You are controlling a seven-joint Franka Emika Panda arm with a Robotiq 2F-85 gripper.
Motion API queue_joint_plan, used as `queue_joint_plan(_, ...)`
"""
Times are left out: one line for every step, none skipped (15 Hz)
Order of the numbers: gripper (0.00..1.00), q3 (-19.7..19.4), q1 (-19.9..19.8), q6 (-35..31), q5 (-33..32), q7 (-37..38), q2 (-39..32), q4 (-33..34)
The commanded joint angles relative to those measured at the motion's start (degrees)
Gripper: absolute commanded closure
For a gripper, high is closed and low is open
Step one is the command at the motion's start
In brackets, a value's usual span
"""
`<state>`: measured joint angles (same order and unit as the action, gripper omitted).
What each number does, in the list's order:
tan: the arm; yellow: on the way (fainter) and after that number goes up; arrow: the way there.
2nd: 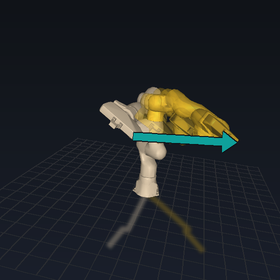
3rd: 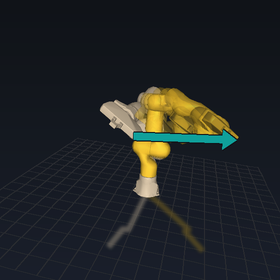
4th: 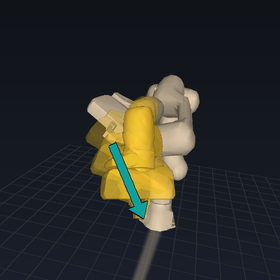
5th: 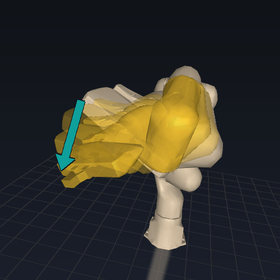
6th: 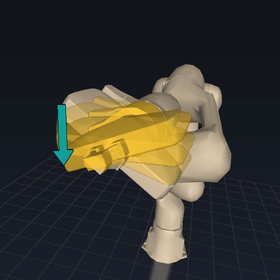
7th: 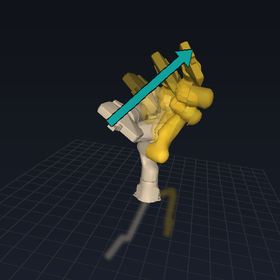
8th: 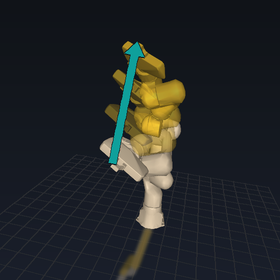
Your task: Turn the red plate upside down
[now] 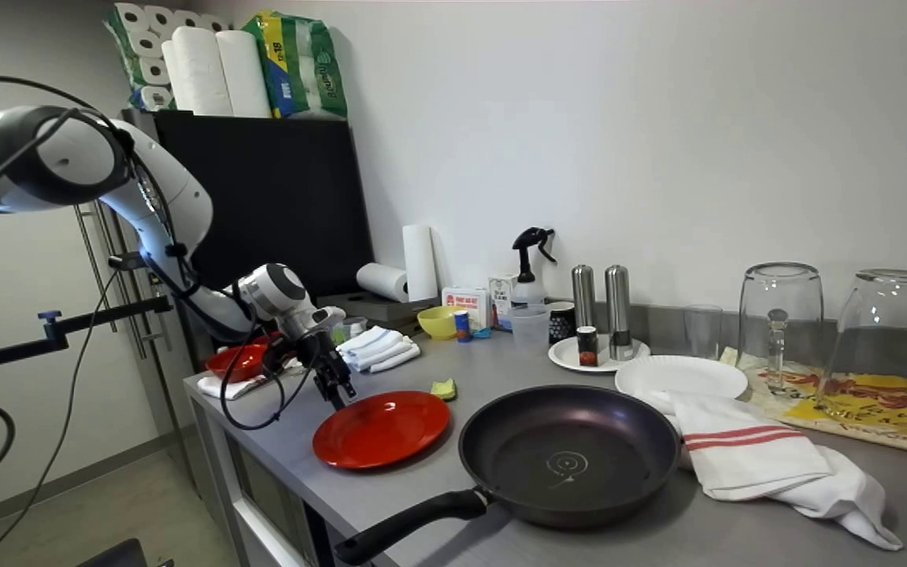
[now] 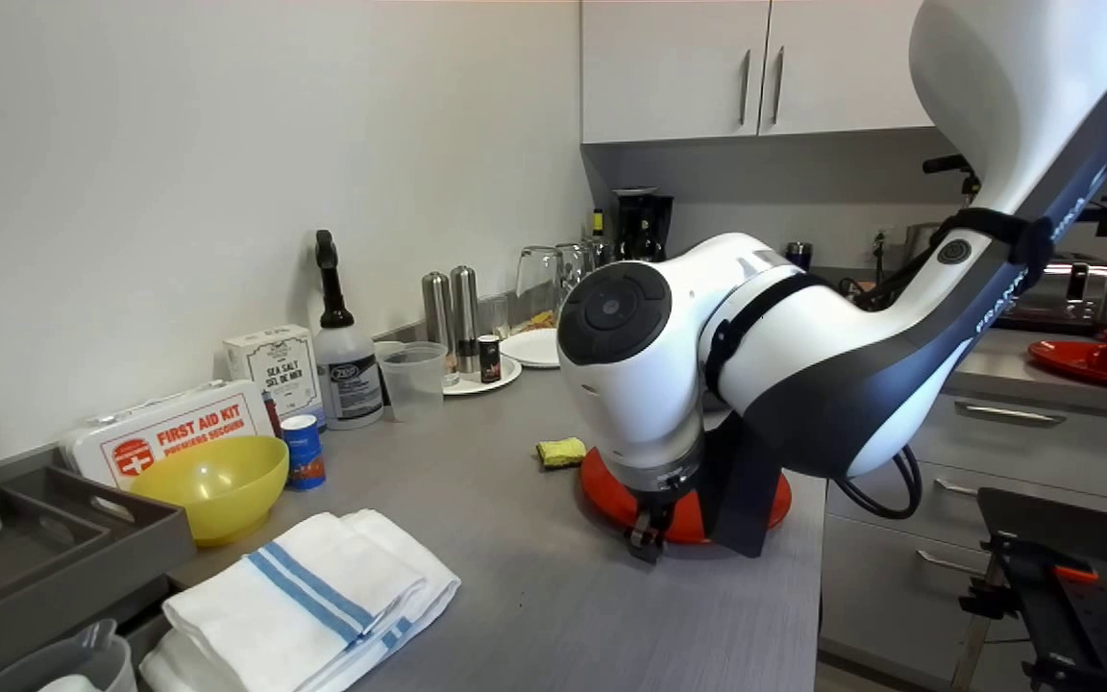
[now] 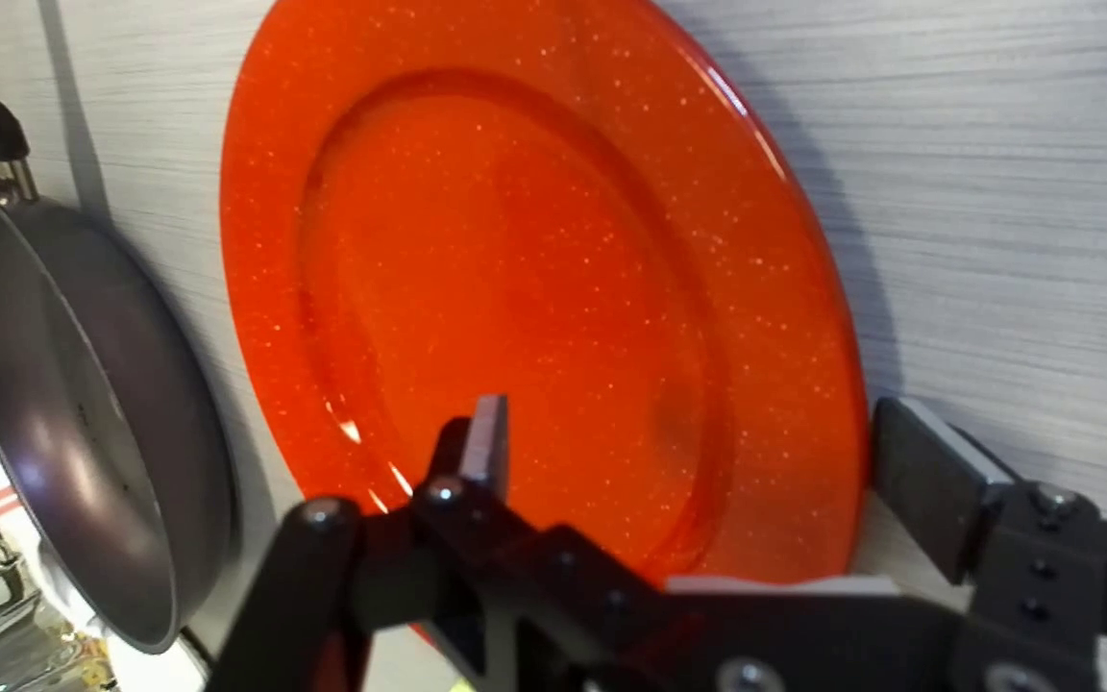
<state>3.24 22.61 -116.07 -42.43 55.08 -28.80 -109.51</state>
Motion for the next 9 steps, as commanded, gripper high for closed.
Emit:
queue_joint_plan(0.19,0.66,-0.43,1.07,-0.84,-0.60,0.78,-0.33)
queue_joint_plan(0.28,0.66,-0.44,1.02,-0.84,-0.62,0.78,-0.34)
queue_joint_plan(0.41,0.69,-0.45,0.97,-0.82,-0.60,0.78,-0.34)
queue_joint_plan(0.51,0.70,-0.46,0.93,-0.80,-0.57,0.78,-0.36)
queue_joint_plan(0.58,0.72,-0.46,0.92,-0.79,-0.56,0.78,-0.35)
queue_joint_plan(0.65,0.72,-0.46,0.95,-0.77,-0.54,0.78,-0.35)
queue_joint_plan(0.73,0.74,-0.47,1.03,-0.68,-0.61,0.78,-0.34)
queue_joint_plan(0.80,0.75,-0.47,1.05,-0.66,-0.59,0.78,-0.34)
queue_joint_plan(0.88,0.78,-0.49,1.09,-0.55,-0.62,0.78,-0.34)
